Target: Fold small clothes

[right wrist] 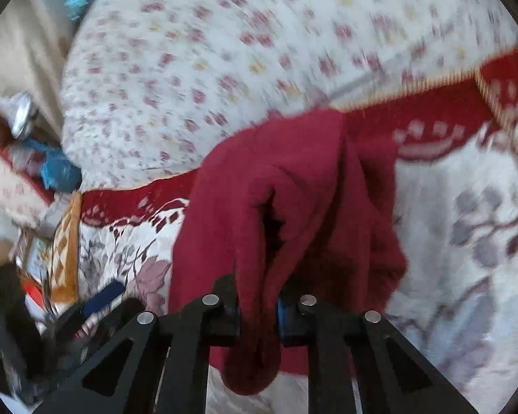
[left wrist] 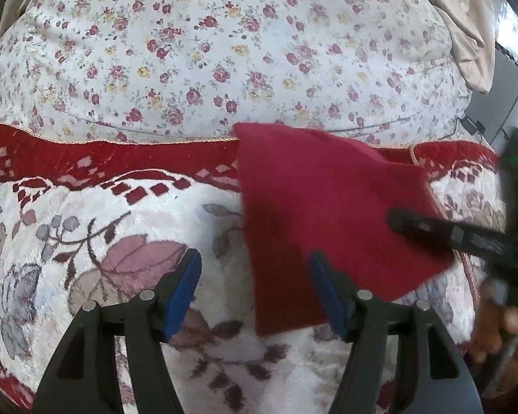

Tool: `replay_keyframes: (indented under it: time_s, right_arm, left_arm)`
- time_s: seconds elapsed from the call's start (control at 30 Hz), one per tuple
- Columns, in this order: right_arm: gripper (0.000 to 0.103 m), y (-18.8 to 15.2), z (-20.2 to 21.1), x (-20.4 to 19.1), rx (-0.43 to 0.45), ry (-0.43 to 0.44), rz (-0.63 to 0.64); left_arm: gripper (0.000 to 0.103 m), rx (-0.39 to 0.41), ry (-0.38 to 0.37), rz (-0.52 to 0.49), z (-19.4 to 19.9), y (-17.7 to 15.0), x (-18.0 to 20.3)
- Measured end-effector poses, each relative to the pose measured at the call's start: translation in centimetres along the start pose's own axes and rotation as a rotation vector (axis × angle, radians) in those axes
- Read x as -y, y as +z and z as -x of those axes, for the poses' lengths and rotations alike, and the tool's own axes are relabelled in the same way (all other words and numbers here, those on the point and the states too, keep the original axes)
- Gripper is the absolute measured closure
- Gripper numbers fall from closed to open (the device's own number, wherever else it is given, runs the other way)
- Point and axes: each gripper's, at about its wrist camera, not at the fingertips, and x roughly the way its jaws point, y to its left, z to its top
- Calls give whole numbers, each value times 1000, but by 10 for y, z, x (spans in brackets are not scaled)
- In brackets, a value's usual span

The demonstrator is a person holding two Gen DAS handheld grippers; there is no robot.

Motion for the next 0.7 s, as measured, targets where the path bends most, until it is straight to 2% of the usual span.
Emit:
replay_keyframes:
  time_s: [0.07, 0.1, 0.13, 0.2, 0.27, 0.37, 0.43, 0.53, 0.6, 0.67, 0.7]
  right_arm:
    - [88, -6, 2, 2, -4, -64, 32]
    - [88, -9, -8, 6, -36, -95, 40]
    - [87, -13, -20, 16, -82, -98, 8]
    - [76, -15, -26, 36, -122, -67, -80]
    - [62, -10, -11, 40, -94, -75, -96]
    - [46, 3, 21, 26, 22, -168, -41]
    - [46, 13, 24, 15, 53, -174, 9]
    - [48, 27, 1, -2, 37, -163, 93]
    - [53, 33, -17, -3, 23, -200, 130]
    - [66, 37, -37, 5, 5, -278, 163]
    - [67, 39, -46, 13, -8, -290, 152]
  left_arm:
    - [37, -8, 3, 1, -7, 0, 3]
    - [37, -17, 2, -1, -12, -1, 5]
    - [37, -32, 0, -8, -19, -3, 9]
    - [37, -54, 12, -20, -32, -4, 14]
    - [37, -76, 25, -27, -42, -6, 16]
    - [36, -67, 33, -30, -48, -6, 16]
    - [33, -66, 35, -19, -52, -5, 15]
    - [30, -69, 32, -8, -57, -4, 14]
    - [28, -65, 36, -16, -59, -4, 15]
    - [28, -64, 38, -25, -61, -3, 16]
    - [27, -65, 33, -26, -61, -3, 16]
